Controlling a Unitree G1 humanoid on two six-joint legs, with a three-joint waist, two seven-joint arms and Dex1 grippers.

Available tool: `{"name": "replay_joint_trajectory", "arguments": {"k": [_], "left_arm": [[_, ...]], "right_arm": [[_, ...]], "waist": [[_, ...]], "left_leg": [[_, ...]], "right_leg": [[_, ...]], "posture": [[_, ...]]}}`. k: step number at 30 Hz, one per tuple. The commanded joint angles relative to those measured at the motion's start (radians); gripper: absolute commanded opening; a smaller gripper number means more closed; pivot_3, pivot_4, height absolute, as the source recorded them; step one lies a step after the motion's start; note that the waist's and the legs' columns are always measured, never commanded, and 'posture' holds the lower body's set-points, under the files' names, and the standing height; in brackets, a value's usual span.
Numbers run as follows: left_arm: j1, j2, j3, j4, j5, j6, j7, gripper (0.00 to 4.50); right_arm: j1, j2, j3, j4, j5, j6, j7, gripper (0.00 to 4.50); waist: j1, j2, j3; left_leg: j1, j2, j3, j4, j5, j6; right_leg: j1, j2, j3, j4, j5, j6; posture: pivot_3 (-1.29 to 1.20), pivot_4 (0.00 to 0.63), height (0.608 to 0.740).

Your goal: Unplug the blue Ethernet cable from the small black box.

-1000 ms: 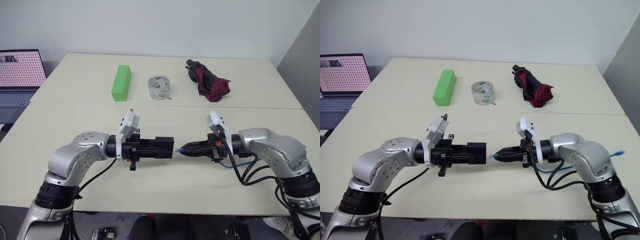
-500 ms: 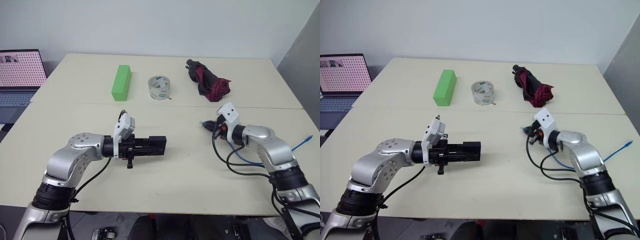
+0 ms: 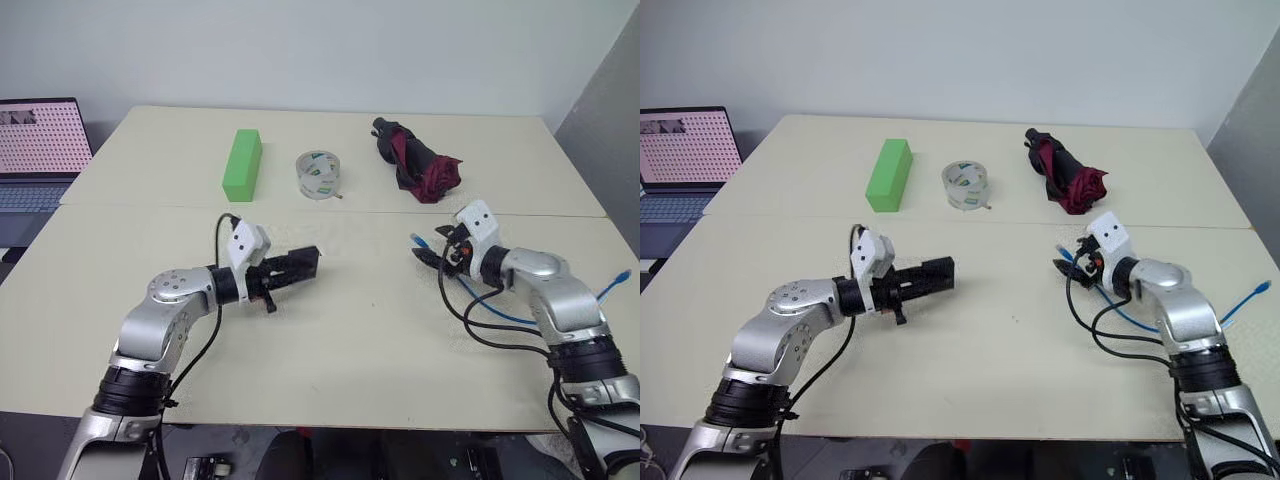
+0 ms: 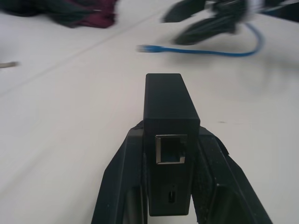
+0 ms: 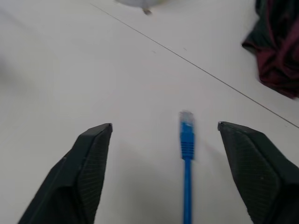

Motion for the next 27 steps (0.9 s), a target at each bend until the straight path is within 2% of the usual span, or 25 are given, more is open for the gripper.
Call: {"name": "replay_joint_trajectory", "arguments": {"k": [1, 5, 13, 15, 16, 21, 27], "left_arm": [[-0.014, -0.04, 0.084, 0.097, 0.1, -0.179, 0.185, 0.78], [-0.012, -0.089, 0.158, 0.221, 0.14, -0.302, 0.33, 0.78], [-0.007, -0.154, 0.184, 0.339, 0.151, -0.383, 0.425, 0.78], [-0.003, -0.16, 0.181, 0.357, 0.155, -0.378, 0.433, 1.48], [0.0, -0.162, 0.182, 0.36, 0.153, -0.376, 0.433, 1.55], [0.029, -0.158, 0.185, 0.339, 0.143, -0.367, 0.417, 2.73], [0.125, -0.127, 0.178, 0.23, 0.174, -0.306, 0.444, 3.84]], "right_arm": [[0.025, -0.022, -0.012, -0.254, 0.164, 0.087, 0.114, 4.43], [-0.011, 0.026, 0.042, -0.344, 0.176, 0.128, 0.078, 4.43], [-0.057, 0.062, 0.114, -0.326, 0.112, 0.109, 0.06, 4.43], [-0.057, 0.062, 0.125, -0.322, 0.101, 0.104, 0.059, 4.45], [-0.057, 0.062, 0.129, -0.321, 0.096, 0.102, 0.059, 4.45], [-0.049, 0.065, 0.129, -0.327, 0.085, 0.106, 0.054, 4.45], [-0.008, 0.06, 0.136, -0.345, 0.056, 0.096, 0.039, 4.45]], "waist": [[0.0, 0.0, 0.0], [-0.005, 0.0, 0.0], [0.007, -0.002, -0.001], [0.006, -0.002, -0.001], [0.004, -0.002, -0.001], [-0.001, -0.002, -0.001], [-0.001, -0.002, -0.001]], "left_leg": [[0.0, 0.0, 0.0, 0.0, 0.0, 0.0], [0.001, 0.0, -0.001, 0.0, 0.0, 0.0], [0.0, -0.001, -0.001, 0.001, 0.0, 0.0], [0.0, -0.001, -0.001, 0.001, 0.0, 0.0], [0.0, -0.001, -0.001, 0.001, 0.0, 0.0], [0.0, -0.001, -0.001, 0.001, 0.0, 0.0], [0.0, -0.001, -0.002, 0.001, 0.0, 0.0]], "right_leg": [[0.0, 0.0, 0.0, 0.0, 0.0, 0.0], [0.0, 0.0, -0.001, 0.001, 0.0, 0.0], [0.0, -0.002, -0.002, 0.0, 0.0, 0.0], [0.0, -0.002, -0.002, 0.0, 0.0, 0.0], [0.0, -0.002, -0.002, 0.0, 0.0, 0.0], [0.0, -0.002, -0.003, 0.001, 0.0, 0.0], [0.0, -0.002, -0.003, 0.001, 0.0, 0.0]], "posture": [[0.0, 0.15, 0.74], [0.0, 0.15, 0.74], [0.0, 0.15, 0.74], [0.0, 0.15, 0.74], [0.0, 0.15, 0.74], [0.0, 0.15, 0.74], [0.0, 0.15, 0.74]]}}
